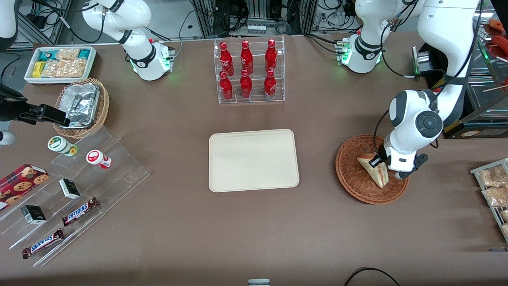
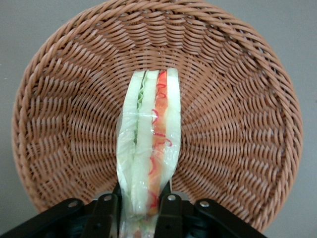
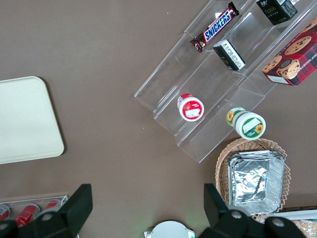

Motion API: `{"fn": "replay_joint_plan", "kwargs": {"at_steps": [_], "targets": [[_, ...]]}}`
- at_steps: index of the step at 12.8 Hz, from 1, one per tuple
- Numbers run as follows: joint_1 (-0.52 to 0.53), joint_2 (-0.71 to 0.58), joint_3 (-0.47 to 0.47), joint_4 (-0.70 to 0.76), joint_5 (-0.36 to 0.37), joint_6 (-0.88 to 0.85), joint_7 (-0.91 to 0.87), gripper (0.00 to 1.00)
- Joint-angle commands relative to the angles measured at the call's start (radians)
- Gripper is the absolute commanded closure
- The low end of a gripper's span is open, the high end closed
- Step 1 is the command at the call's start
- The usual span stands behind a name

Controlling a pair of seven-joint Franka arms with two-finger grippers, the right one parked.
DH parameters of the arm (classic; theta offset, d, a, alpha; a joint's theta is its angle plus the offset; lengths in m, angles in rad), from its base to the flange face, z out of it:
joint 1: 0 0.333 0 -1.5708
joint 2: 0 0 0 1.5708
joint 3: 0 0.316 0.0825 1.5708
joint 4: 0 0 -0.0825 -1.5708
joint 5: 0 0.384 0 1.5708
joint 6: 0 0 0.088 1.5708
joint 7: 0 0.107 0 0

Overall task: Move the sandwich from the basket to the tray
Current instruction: 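Lift the sandwich and carry it with the left gripper over the tray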

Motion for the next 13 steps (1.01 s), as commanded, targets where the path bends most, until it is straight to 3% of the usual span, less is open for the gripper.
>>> {"fn": "replay_joint_plan", "kwargs": {"at_steps": [1, 6, 10, 13], "targets": [[-0.044, -0.025, 0.003, 0.107, 0.010, -0.178, 0.018, 1.00], [-0.126, -0.018, 0.001, 0.267, 0.010, -0.356, 0.032, 1.00], [-0.287, -0.006, 0.001, 0.293, 0.009, -0.361, 0.032, 1.00], [-0.410, 0.078, 0.003, 0.372, 0.009, -0.364, 0.032, 1.00]]}}
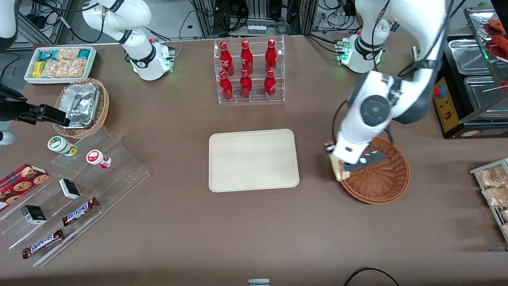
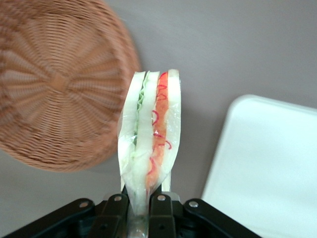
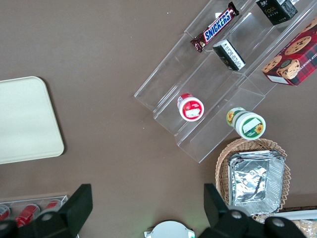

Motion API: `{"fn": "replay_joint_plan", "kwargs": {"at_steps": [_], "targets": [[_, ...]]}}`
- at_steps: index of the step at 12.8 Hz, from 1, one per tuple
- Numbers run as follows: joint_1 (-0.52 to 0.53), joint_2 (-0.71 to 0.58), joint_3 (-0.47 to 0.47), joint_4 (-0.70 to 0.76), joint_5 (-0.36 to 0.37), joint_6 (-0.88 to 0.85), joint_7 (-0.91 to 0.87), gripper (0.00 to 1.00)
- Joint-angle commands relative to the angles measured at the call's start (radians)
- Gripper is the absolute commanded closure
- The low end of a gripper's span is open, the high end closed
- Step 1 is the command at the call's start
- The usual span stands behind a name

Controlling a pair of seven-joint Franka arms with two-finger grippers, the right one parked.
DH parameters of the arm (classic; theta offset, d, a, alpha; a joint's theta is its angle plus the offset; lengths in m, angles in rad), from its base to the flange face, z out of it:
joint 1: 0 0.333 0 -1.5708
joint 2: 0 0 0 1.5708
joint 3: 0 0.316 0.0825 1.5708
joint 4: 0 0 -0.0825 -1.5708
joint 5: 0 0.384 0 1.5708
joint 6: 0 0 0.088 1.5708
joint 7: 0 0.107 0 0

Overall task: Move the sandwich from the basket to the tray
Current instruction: 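Lift the sandwich and carry it with the left gripper over the tray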

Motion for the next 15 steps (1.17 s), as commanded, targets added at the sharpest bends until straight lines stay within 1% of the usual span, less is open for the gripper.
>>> {"fn": "replay_joint_plan", "kwargs": {"at_steps": [1, 3, 6, 9, 12, 15], "targets": [[-0.096, 0.110, 0.014, 0.119, 0.006, -0.021, 0.015, 1.00], [-0.160, 0.199, 0.012, 0.237, -0.005, -0.026, 0.018, 1.00], [-0.229, 0.303, 0.012, 0.344, -0.008, -0.015, 0.009, 1.00], [-0.306, 0.418, 0.012, 0.476, -0.020, -0.015, -0.072, 1.00], [-0.335, 0.507, 0.012, 0.579, -0.020, -0.014, -0.146, 1.00], [-0.365, 0.550, 0.012, 0.627, -0.020, -0.014, -0.234, 1.00]]}}
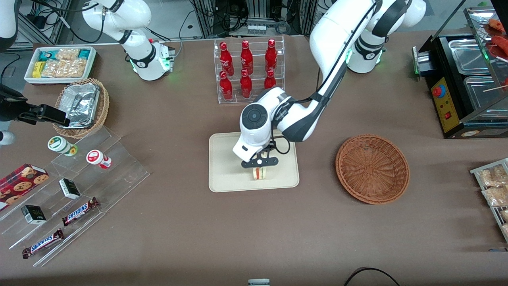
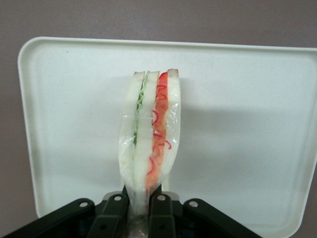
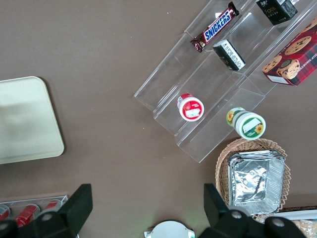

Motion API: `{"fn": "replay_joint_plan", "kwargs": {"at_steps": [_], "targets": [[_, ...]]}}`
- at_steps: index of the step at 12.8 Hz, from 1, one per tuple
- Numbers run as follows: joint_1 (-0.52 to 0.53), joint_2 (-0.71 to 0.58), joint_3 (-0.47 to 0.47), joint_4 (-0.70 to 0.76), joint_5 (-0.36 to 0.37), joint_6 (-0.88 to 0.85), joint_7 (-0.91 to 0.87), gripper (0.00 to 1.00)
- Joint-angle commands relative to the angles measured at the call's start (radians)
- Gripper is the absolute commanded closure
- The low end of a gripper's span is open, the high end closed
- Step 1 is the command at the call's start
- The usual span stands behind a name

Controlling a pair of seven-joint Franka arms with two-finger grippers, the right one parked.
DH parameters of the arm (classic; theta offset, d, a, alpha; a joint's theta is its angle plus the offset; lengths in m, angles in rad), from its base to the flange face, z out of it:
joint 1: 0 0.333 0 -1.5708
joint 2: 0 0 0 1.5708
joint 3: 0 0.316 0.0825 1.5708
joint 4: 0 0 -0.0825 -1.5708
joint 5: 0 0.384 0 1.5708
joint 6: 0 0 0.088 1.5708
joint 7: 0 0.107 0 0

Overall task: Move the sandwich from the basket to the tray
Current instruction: 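Lower the sandwich onto the tray and open the left gripper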

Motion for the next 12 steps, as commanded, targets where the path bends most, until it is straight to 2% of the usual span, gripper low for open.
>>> {"fn": "replay_joint_plan", "kwargs": {"at_steps": [1, 12], "targets": [[-0.029, 0.048, 0.013, 0.073, -0.011, -0.016, -0.065, 1.00], [-0.046, 0.064, 0.013, 0.055, -0.011, 0.001, -0.106, 1.00]]}}
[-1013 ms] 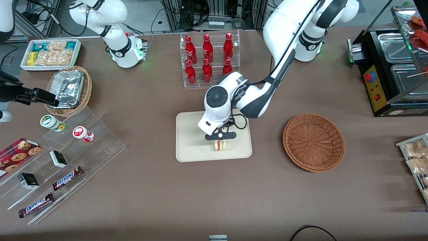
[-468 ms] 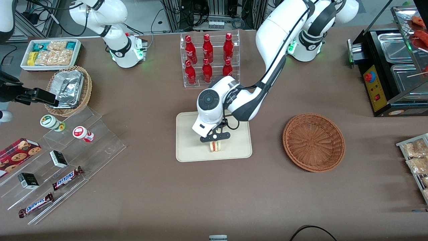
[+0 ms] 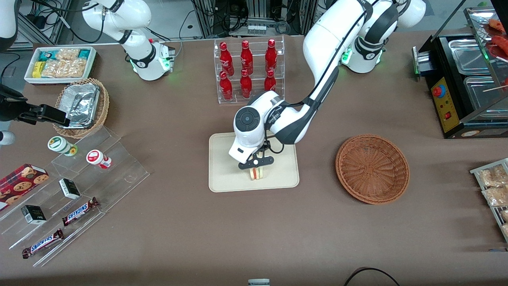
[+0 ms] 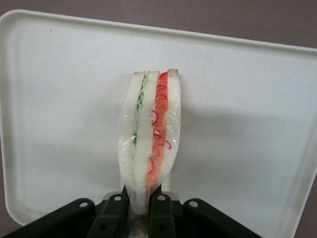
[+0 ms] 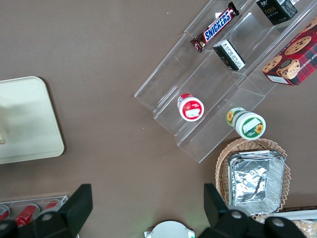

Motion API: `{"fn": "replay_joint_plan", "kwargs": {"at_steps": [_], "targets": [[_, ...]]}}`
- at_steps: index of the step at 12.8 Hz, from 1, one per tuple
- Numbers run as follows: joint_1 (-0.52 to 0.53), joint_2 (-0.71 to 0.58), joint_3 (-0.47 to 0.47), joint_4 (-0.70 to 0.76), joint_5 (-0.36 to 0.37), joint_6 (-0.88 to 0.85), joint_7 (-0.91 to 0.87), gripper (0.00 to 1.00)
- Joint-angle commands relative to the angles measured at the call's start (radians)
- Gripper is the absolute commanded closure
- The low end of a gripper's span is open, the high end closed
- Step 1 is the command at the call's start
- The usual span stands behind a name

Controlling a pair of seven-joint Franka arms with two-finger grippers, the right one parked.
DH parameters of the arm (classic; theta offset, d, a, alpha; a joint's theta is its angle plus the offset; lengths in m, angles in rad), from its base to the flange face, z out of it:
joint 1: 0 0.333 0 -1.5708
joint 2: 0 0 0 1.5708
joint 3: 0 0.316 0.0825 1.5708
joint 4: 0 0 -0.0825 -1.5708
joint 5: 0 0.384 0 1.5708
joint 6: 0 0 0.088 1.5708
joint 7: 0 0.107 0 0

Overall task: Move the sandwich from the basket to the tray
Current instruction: 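Lower the sandwich onto the tray and open the left gripper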

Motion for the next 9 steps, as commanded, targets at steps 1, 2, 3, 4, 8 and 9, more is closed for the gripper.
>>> {"fn": "replay_joint_plan", "kwargs": {"at_steps": [1, 2, 3, 4, 8, 9], "targets": [[-0.022, 0.016, 0.013, 0.016, -0.010, 0.007, -0.022, 1.00], [-0.022, 0.017, 0.013, 0.015, -0.010, 0.016, -0.023, 1.00], [-0.024, 0.022, 0.013, 0.015, -0.010, 0.016, -0.023, 1.00], [-0.024, 0.025, 0.013, 0.015, -0.010, 0.017, -0.029, 0.92], [-0.022, 0.027, 0.013, 0.015, -0.010, 0.024, -0.037, 0.25], [-0.024, 0.025, 0.013, 0.015, -0.010, 0.022, -0.038, 0.00]]}}
